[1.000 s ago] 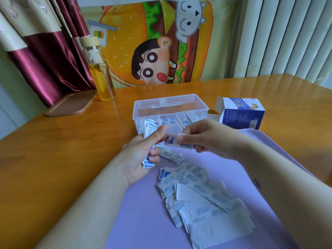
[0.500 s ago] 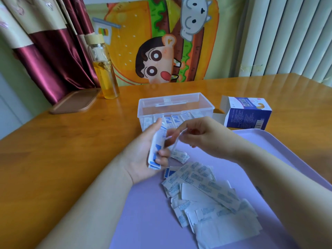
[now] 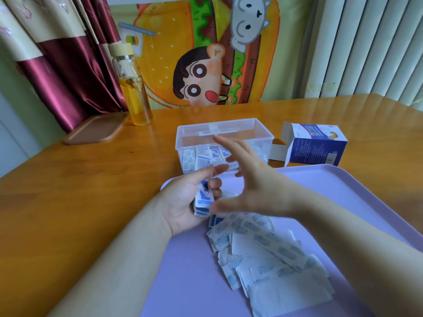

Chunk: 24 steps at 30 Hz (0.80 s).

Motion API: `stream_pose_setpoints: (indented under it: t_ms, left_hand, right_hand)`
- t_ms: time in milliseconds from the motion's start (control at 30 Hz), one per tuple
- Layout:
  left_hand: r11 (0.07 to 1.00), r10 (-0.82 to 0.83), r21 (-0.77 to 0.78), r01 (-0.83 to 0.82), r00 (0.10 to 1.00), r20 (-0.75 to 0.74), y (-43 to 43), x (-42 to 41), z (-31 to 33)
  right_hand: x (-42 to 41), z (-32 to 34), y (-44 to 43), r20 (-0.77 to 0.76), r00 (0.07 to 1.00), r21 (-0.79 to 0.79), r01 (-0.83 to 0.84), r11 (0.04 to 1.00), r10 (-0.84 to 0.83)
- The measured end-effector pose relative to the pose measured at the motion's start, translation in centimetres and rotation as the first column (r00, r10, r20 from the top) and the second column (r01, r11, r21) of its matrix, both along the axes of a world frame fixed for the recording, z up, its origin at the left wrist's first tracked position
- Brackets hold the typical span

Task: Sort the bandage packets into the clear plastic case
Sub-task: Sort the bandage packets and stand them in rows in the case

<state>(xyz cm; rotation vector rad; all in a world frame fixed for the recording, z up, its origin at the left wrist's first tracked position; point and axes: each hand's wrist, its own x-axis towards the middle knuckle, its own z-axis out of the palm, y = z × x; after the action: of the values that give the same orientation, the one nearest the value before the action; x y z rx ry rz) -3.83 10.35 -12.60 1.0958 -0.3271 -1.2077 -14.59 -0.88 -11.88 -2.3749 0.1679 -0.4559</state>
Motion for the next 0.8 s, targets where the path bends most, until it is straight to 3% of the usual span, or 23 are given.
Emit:
stream_pose_setpoints:
  t_ms: [100,167,333,467,533,567,667,733,800]
  left_hand:
    - [0.998,-0.050,-0.035,0.048,0.997,-0.050,-0.1,-0.1,0.0]
    - [0.995,-0.096,-0.026,0.096,0.995,-0.013,0.0,-0.1,-0.2]
    - [0.995,-0.092,-0.040,0.095,0.993,0.067,0.3,-0.4,0.1]
    - [0.993,0.078,-0.085,-0.078,0.997,0.004,0.0,0.3,0.4]
    - [0.986,0.148,-0.079,-0.148,0.989,0.004,0.1,0.9,0.4]
    - [0.983,0.169,-0.074,-0.168,0.986,0.002,0.2,1.1,0.4]
    - [0.982,0.177,-0.063,-0.177,0.984,-0.002,0.3,1.2,0.4]
    - [0.987,0.149,-0.061,-0.149,0.989,0.004,0.3,1.0,0.5]
    - [0.990,0.124,-0.062,-0.123,0.992,0.011,0.3,0.8,0.5]
  right_hand:
    - [0.5,-0.9,1.3,-0.092,0.995,-0.224,-0.047,0.973,0.027]
    - [0.9,-1.2,1.6,-0.061,0.998,-0.296,-0.039,0.954,0.022]
    - [0.9,-0.8,1.0,0.014,1.000,-0.244,-0.022,0.970,0.026]
    - [0.0,1.2,0.1,-0.009,0.999,-0.145,0.030,0.989,-0.032]
    - [-1.2,2.8,-0.6,-0.136,0.985,-0.162,0.083,0.983,-0.105]
    - [-1.9,3.6,-0.7,-0.273,0.954,-0.213,0.066,0.975,-0.124]
    - [-3.4,4.1,0.0,-0.639,0.752,-0.329,-0.078,0.941,-0.161]
    - [-3.7,3.1,0.8,-0.700,0.689,-0.362,-0.113,0.925,-0.189]
    - [-3.7,2.3,0.8,-0.701,0.687,-0.367,-0.117,0.923,-0.192]
